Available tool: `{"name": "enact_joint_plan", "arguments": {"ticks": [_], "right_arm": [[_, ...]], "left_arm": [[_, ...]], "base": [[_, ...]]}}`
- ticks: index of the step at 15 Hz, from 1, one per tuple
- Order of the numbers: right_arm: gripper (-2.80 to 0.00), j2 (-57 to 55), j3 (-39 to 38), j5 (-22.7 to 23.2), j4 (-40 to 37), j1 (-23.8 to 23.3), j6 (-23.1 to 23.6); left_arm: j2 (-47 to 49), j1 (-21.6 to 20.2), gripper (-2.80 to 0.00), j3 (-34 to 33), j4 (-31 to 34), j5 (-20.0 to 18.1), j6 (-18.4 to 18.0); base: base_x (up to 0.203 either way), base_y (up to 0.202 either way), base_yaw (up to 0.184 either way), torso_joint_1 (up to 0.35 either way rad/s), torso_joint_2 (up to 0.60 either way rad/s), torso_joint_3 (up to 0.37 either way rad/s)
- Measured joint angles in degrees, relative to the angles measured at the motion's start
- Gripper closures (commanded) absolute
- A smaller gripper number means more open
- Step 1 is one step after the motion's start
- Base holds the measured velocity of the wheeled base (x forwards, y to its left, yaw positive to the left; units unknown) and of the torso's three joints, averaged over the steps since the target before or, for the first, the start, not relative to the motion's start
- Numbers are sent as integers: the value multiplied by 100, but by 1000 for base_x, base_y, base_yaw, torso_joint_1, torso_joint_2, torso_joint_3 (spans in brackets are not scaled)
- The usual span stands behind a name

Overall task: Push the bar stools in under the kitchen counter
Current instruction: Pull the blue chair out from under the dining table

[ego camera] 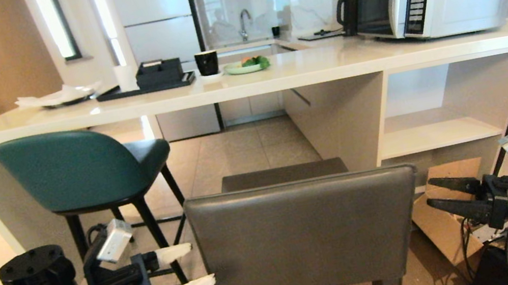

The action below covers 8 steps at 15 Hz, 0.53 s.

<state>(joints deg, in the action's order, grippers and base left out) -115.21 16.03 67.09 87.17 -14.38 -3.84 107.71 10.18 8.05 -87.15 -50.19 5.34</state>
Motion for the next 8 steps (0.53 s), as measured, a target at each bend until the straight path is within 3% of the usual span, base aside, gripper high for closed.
{"name": "enact_joint_plan", "arguments": {"ticks": [2,4,6,8], "right_arm": [[-280,416,-44,-241,0,-124,-286],[-280,978,-33,-1088,0,-126,-597],[-280,1539,77,-2467,-60,61,-716],[-280,2166,286,-4032,-623,343,-644]], "left_arm": [[-460,-118,-280,-183,2,139,20],[-1035,-198,-280,-180,5,781,24],[-1591,-11,-280,94,86,2142,30],[-2210,435,-280,431,600,3829,22]], "base": [[0,0,0,0,0,0],[0,0,0,0,0,0],[0,0,0,0,0,0],[0,0,0,0,0,0]]}}
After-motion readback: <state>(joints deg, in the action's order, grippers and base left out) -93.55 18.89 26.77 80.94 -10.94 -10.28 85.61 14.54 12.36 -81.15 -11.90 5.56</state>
